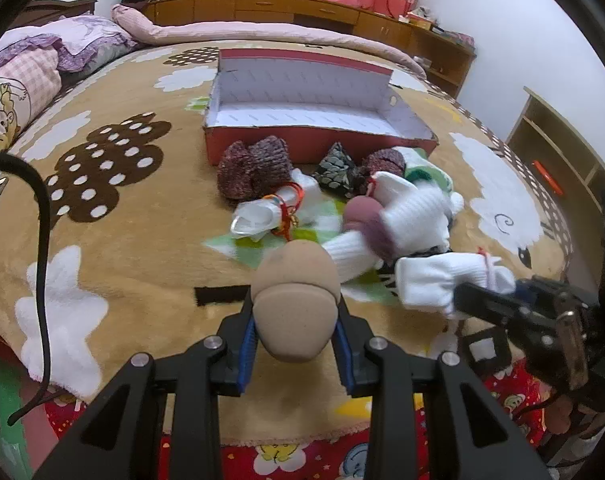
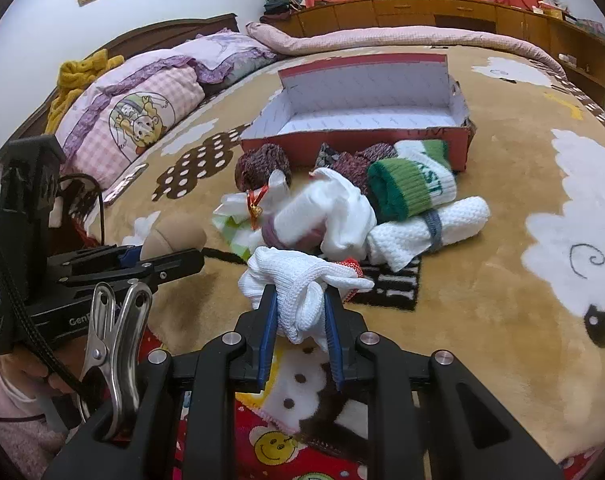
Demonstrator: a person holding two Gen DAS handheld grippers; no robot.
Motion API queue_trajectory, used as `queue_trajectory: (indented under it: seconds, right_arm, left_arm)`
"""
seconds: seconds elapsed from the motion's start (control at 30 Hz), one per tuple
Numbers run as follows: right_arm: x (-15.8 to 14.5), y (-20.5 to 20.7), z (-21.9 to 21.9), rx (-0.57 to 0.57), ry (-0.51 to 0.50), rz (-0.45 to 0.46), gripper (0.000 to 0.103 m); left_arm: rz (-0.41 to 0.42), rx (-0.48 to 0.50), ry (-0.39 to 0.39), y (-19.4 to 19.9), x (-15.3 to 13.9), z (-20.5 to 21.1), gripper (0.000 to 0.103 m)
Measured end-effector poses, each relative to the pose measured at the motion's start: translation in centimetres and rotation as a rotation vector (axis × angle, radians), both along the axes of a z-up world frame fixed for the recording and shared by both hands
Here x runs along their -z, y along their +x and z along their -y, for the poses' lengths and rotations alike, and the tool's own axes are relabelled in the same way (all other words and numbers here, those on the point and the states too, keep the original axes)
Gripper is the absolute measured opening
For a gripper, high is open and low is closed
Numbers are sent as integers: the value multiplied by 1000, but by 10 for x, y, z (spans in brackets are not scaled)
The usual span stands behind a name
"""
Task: Organize soft objects
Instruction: 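Carry socks into shoebox with right tool while left tool drops beige pad inside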
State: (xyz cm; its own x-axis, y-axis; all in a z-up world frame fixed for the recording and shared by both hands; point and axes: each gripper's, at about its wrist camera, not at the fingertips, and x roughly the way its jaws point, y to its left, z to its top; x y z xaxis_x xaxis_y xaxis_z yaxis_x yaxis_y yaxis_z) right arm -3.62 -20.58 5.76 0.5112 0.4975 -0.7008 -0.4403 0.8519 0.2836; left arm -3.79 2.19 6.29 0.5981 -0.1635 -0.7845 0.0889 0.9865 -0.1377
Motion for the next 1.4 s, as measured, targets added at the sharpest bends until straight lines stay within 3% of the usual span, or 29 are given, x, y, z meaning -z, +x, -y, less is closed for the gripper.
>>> queue_trajectory:
  seconds: [0.43, 0.83, 1.4]
  right_arm:
    - [-26, 9, 8, 23, -13, 68, 23]
    - [-57, 48, 10, 47, -39, 148, 23]
    - [-51, 115, -1, 57, -63, 162, 23]
  left_arm:
    - [54, 6, 3, 22, -23, 5, 34]
    - [96, 1, 0, 70, -42, 7, 34]
    - [92, -35, -20, 138, -42, 13, 34]
